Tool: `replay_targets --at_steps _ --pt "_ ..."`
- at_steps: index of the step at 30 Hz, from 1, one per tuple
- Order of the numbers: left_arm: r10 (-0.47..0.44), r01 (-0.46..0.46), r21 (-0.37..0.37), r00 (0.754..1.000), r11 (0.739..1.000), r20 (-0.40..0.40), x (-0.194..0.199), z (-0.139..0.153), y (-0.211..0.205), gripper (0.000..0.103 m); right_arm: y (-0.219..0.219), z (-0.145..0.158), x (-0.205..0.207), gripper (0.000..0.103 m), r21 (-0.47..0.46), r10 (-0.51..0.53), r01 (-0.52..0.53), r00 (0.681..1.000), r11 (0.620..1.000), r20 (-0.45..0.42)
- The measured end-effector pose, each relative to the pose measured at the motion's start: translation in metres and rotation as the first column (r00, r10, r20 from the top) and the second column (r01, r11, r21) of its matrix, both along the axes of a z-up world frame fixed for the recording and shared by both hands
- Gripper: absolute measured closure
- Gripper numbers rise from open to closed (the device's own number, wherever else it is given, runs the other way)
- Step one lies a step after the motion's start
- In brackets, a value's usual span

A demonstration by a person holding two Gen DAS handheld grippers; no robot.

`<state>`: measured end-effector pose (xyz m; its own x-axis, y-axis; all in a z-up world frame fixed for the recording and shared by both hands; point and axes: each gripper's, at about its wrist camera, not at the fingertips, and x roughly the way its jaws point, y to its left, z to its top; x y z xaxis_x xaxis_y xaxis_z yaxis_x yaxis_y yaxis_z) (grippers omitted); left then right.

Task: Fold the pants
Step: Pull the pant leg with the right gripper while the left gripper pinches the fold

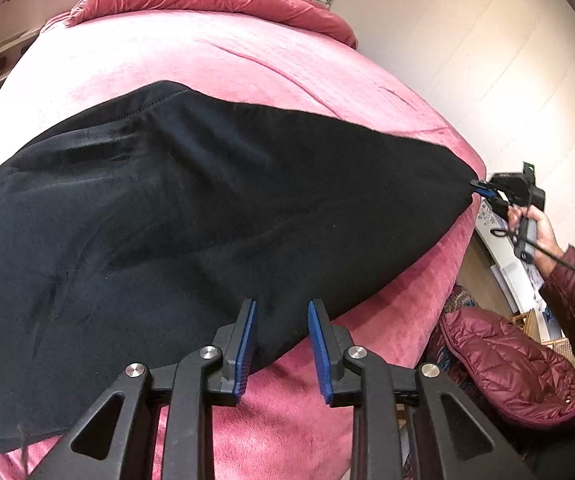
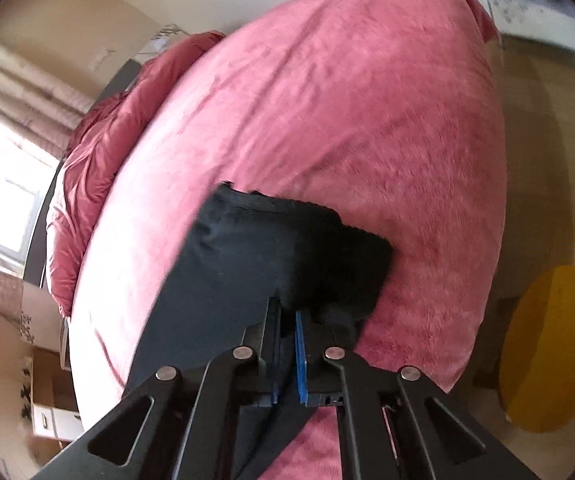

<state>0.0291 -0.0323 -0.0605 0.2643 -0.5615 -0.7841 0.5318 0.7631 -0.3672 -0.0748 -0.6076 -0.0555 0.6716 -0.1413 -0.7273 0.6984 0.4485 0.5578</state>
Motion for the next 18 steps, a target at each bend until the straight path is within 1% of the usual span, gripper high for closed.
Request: replay_targets --at_steps 2,4,6,8,10,12,15,18 --pt "0.008 -0.008 -0.02 1.0 1.0 -0.007 0.001 0.001 0.004 0.076 0.005 0.006 -0.01 0.097 -0.014 -0.008 0.008 1.0 1.0 0.003" --pt "0.02 -0.02 -0.017 1.0 1.0 -0.009 0.003 0.0 0.006 0.076 0.006 0.002 -0.015 0.097 -0.019 -0.019 0.018 0.999 1.0 -0.038" --pt "0.029 -0.029 -0.01 1.0 1.0 -0.012 0.004 -0.001 0.009 0.076 0.001 -0.013 -0.02 0.097 0.016 -0.03 0.031 0.997 0.999 -0.067" --pt "0.041 -0.041 -0.005 0.999 0.999 -0.007 0.004 0.0 0.013 0.076 -0.002 -0.022 -0.018 0.096 0.029 -0.03 0.032 0.996 0.999 -0.085" --pt "0.059 -0.059 -0.007 0.998 0.998 -0.005 0.005 0.002 0.019 0.075 -0.005 -0.025 -0.015 0.093 0.047 -0.035 0.039 0.996 0.998 -0.085" --pt "0.089 -0.089 -0.006 0.996 0.996 0.002 0.007 0.004 0.026 0.073 -0.006 -0.022 -0.014 0.091 0.047 -0.036 0.04 0.996 0.998 -0.084" --pt "0.143 -0.143 -0.015 0.989 0.99 0.018 0.01 0.01 0.041 0.073 0.002 -0.01 -0.016 0.082 0.005 -0.029 0.029 0.994 1.0 -0.104" --pt "0.212 -0.211 -0.034 0.977 0.977 0.033 0.012 0.017 0.059 0.072 0.018 0.01 -0.019 0.08 -0.074 -0.011 0.001 0.992 0.997 -0.125"
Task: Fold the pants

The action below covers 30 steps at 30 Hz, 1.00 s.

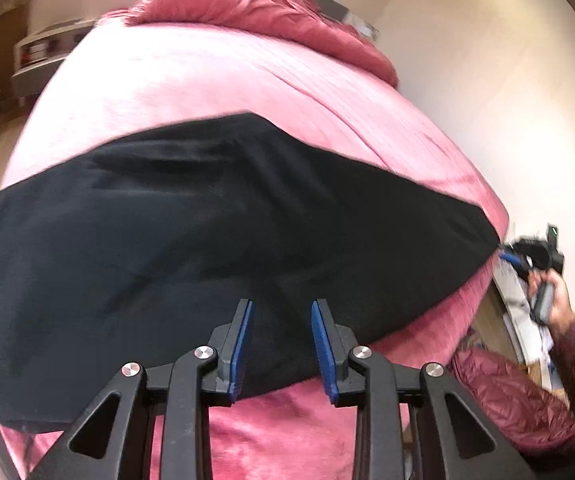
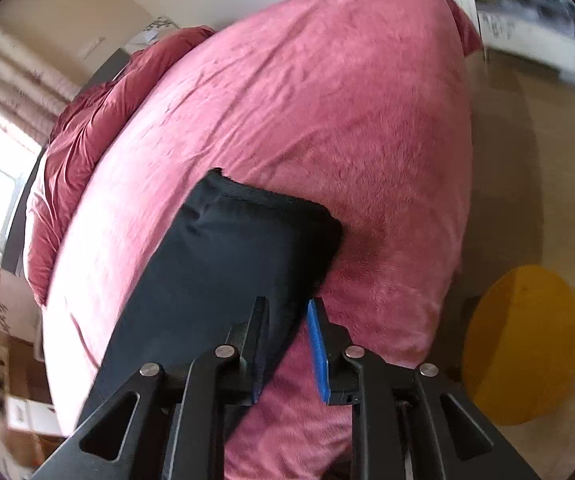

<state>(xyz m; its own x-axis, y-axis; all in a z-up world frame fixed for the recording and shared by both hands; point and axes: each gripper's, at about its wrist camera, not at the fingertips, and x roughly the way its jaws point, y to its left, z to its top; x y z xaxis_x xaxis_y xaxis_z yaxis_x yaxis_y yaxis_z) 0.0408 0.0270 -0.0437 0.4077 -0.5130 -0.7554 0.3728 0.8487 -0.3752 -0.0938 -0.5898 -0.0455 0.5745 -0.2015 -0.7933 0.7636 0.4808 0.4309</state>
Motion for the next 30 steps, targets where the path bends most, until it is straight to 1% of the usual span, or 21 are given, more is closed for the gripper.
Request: replay_targets --at_steps 2,3,4,5,7,8,9,10,12,13,15,18,19,20,22,24,25,26,28,30 --pt "0.055 -0.055 0.014 0.998 0.998 0.013 0.001 0.002 0.015 0.072 0.016 0.014 0.006 0.076 -0.036 0.04 -0.04 0.999 0.999 0.01" --pt "0.073 -0.073 0.016 0.997 0.997 0.015 0.001 0.003 0.02 0.072 0.026 0.018 0.011 0.073 -0.039 0.082 -0.081 0.997 0.996 0.016" --pt "0.108 -0.108 0.009 0.994 0.994 0.013 0.001 0.003 0.032 0.071 0.036 0.021 0.015 0.072 -0.039 0.13 -0.129 0.991 0.991 0.023" --pt "0.129 -0.129 0.004 0.992 0.992 0.01 0.002 0.003 0.04 0.071 0.051 0.024 0.027 0.072 -0.034 0.198 -0.197 0.98 0.98 0.032" --pt "0.183 -0.183 0.008 0.983 0.983 0.002 0.002 0.003 0.059 0.071 0.084 0.026 0.056 0.072 -0.016 0.349 -0.348 0.936 0.937 0.051" --pt "0.198 -0.198 0.01 0.98 0.98 0.002 0.001 0.003 0.067 0.07 0.106 0.027 0.073 0.072 -0.015 0.432 -0.432 0.9 0.902 0.051" --pt "0.203 -0.203 0.014 0.979 0.979 0.006 -0.001 0.004 0.071 0.07 0.132 0.028 0.093 0.072 -0.023 0.518 -0.518 0.854 0.855 0.044" --pt "0.204 -0.204 0.022 0.979 0.979 0.011 -0.001 0.004 0.073 0.07 0.153 0.028 0.107 0.072 -0.027 0.582 -0.581 0.812 0.813 0.044" --pt "0.203 -0.204 0.04 0.979 0.978 0.024 -0.004 0.004 0.077 0.07 0.204 0.029 0.141 0.072 -0.022 0.72 -0.72 0.692 0.694 0.058" --pt "0.199 -0.2 0.04 0.98 0.979 0.025 -0.004 0.004 0.076 0.07 0.228 0.03 0.156 0.072 -0.025 0.769 -0.769 0.637 0.639 0.059" --pt "0.185 -0.186 0.042 0.982 0.982 0.031 -0.005 0.002 0.07 0.07 0.275 0.031 0.184 0.072 -0.044 0.846 -0.845 0.531 0.533 0.049" --pt "0.144 -0.146 0.056 0.989 0.988 0.04 -0.005 -0.001 0.056 0.07 0.331 0.033 0.222 0.072 -0.052 0.915 -0.914 0.401 0.402 0.039" --pt "0.132 -0.135 0.066 0.99 0.989 0.042 -0.004 -0.002 0.052 0.07 0.349 0.033 0.237 0.072 -0.052 0.932 -0.93 0.362 0.364 0.031" --pt "0.12 -0.124 0.079 0.992 0.989 0.045 -0.003 -0.003 0.046 0.07 0.36 0.032 0.245 0.072 -0.054 0.94 -0.938 0.341 0.341 0.018" --pt "0.092 -0.097 0.103 0.994 0.99 0.053 -0.004 -0.006 0.035 0.07 0.384 0.027 0.267 0.072 -0.018 0.961 -0.961 0.276 0.276 0.016" --pt "0.079 -0.083 0.101 0.996 0.991 0.048 -0.002 -0.008 0.032 0.07 0.403 0.018 0.285 0.072 0.005 0.972 -0.972 0.235 0.235 -0.02" --pt "0.078 -0.082 0.1 0.996 0.992 0.044 0.001 -0.01 0.03 0.07 0.412 0.012 0.294 0.072 0.032 0.978 -0.978 0.205 0.206 -0.028" --pt "0.078 -0.082 0.101 0.996 0.992 0.041 0.002 -0.011 0.03 0.07 0.417 0.008 0.3 0.072 0.046 0.981 -0.98 0.193 0.194 -0.038" --pt "0.082 -0.085 0.104 0.996 0.991 0.033 0.004 -0.016 0.03 0.07 0.426 -0.002 0.308 0.066 0.068 0.985 -0.984 0.158 0.163 -0.071" --pt "0.09 -0.092 0.098 0.996 0.991 0.023 0.008 -0.021 0.032 0.07 0.437 -0.01 0.319 0.066 0.079 0.988 -0.988 0.125 0.132 -0.09"
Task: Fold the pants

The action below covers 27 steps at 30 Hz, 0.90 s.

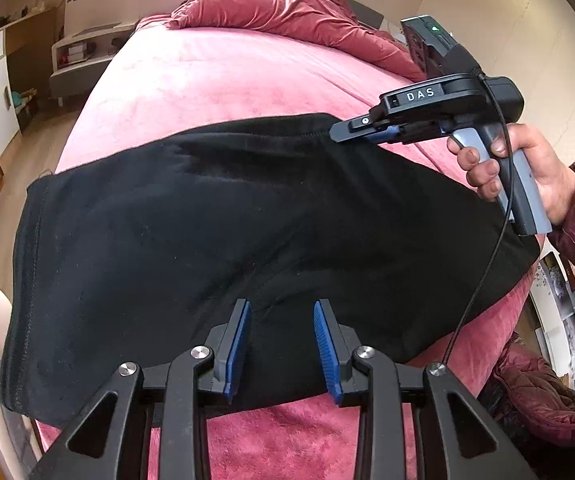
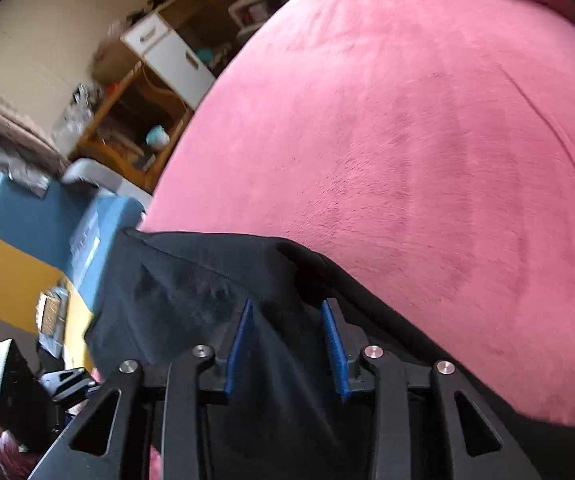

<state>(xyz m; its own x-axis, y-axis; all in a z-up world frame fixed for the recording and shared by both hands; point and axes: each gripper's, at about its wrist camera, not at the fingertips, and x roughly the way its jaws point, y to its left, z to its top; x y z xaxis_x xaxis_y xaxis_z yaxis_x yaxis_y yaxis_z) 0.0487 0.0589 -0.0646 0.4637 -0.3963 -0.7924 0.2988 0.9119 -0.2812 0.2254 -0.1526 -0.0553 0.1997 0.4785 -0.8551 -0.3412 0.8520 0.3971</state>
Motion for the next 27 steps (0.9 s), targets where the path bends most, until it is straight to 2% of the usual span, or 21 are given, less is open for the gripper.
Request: replay_targets --at_steps 3,5,6,8,10,12,14,15,16,17,20,23,27 --pt "0.021 -0.021 0.003 0.999 1.0 -0.025 0.002 -0.008 0.004 0.07 0.013 -0.001 -0.003 0.093 -0.029 0.053 -0.052 0.998 0.998 0.036" --pt "0.038 -0.037 0.018 0.998 0.999 -0.043 0.003 -0.015 0.007 0.07 0.011 0.01 -0.002 0.093 -0.027 0.032 -0.029 0.993 0.999 0.116" --pt "0.05 -0.048 0.028 0.997 0.998 -0.056 0.005 -0.019 0.008 0.07 0.003 0.015 0.003 0.094 -0.009 0.006 -0.005 0.992 1.0 0.126" --pt "0.063 -0.061 0.032 0.996 0.998 -0.065 0.005 -0.025 0.007 0.07 0.0 0.005 0.011 0.094 -0.019 -0.036 0.038 0.993 0.999 0.112" --pt "0.06 -0.057 0.047 0.996 0.997 -0.06 0.004 -0.025 0.005 0.07 0.006 -0.012 0.012 0.094 -0.066 -0.019 0.025 0.996 0.998 0.091" --pt "0.068 -0.065 0.037 0.995 0.997 -0.068 0.003 -0.021 0.008 0.07 0.005 -0.024 0.011 0.093 -0.067 -0.041 0.046 0.996 0.997 0.079" --pt "0.083 -0.081 0.027 0.994 0.996 -0.074 0.0 -0.018 0.015 0.07 -0.001 -0.022 0.012 0.087 -0.023 -0.09 0.092 0.993 0.995 0.077" --pt "0.098 -0.096 0.023 0.993 0.995 -0.073 -0.002 -0.016 0.021 0.07 -0.006 -0.019 0.01 0.071 -0.029 -0.115 0.117 0.99 0.993 0.081" --pt "0.111 -0.11 0.017 0.991 0.994 -0.073 -0.003 -0.015 0.026 0.07 -0.013 -0.016 0.007 0.047 -0.039 -0.139 0.143 0.986 0.989 0.093" --pt "0.129 -0.129 0.009 0.989 0.992 -0.074 -0.005 -0.013 0.033 0.07 -0.02 -0.009 0.001 0.042 -0.047 -0.167 0.173 0.979 0.984 0.12" --pt "0.206 -0.208 -0.022 0.976 0.978 -0.068 -0.008 -0.005 0.057 0.07 -0.034 0.015 -0.029 0.042 -0.006 -0.193 0.198 0.963 0.98 0.188" --pt "0.306 -0.308 -0.041 0.951 0.95 -0.052 -0.014 0.005 0.085 0.07 -0.039 0.028 -0.061 0.042 0.039 -0.155 0.15 0.969 0.988 0.193" --pt "0.465 -0.467 -0.03 0.884 0.884 -0.055 -0.016 0.012 0.128 0.07 -0.022 0.026 -0.113 0.042 0.045 -0.04 0.033 0.984 0.998 0.175"
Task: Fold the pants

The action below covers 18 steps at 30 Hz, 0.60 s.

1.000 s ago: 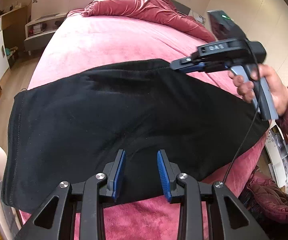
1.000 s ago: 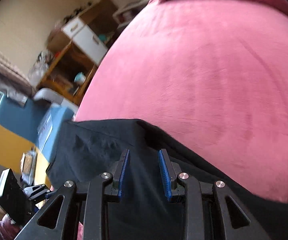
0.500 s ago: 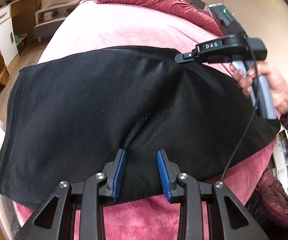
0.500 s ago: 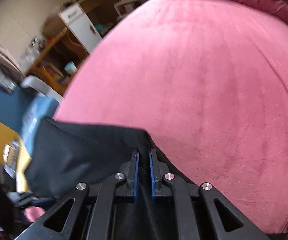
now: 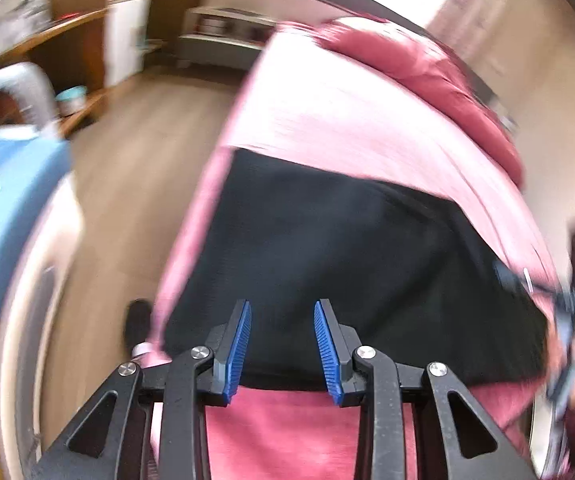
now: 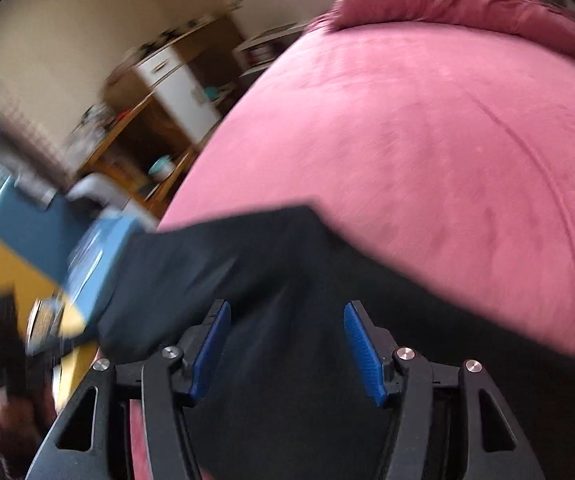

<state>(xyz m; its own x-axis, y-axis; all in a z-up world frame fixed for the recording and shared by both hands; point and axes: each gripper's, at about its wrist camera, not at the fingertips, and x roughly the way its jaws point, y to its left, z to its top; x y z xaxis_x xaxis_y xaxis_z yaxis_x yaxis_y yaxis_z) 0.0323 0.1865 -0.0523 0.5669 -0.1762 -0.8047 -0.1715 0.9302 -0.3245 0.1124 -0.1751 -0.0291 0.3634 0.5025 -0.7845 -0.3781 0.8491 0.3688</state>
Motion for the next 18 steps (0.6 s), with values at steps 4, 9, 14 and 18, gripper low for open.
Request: replay_targets --at_steps 4,9,14,18 --pt "0.15 -0.152 -0.052 0.988 0.987 -0.025 -0.012 0.0 0.041 0.067 0.025 -0.022 -0.044 0.042 -0.033 0.076 -0.076 0.997 0.997 -0.02" --pt "0.206 -0.212 -0.148 0.977 0.966 -0.054 -0.017 -0.01 0.056 0.067 0.053 -0.055 -0.075 0.043 -0.054 0.12 -0.124 0.99 0.991 -0.068" --pt "0.161 -0.17 -0.118 0.983 0.978 -0.087 -0.012 -0.017 0.044 0.067 0.058 -0.063 -0.092 0.042 -0.079 0.119 -0.124 0.991 0.989 -0.069" --pt "0.17 -0.187 -0.113 0.975 0.976 -0.141 -0.012 -0.031 0.04 0.068 0.062 -0.065 -0.087 0.042 -0.073 0.123 -0.129 0.989 0.989 -0.081"
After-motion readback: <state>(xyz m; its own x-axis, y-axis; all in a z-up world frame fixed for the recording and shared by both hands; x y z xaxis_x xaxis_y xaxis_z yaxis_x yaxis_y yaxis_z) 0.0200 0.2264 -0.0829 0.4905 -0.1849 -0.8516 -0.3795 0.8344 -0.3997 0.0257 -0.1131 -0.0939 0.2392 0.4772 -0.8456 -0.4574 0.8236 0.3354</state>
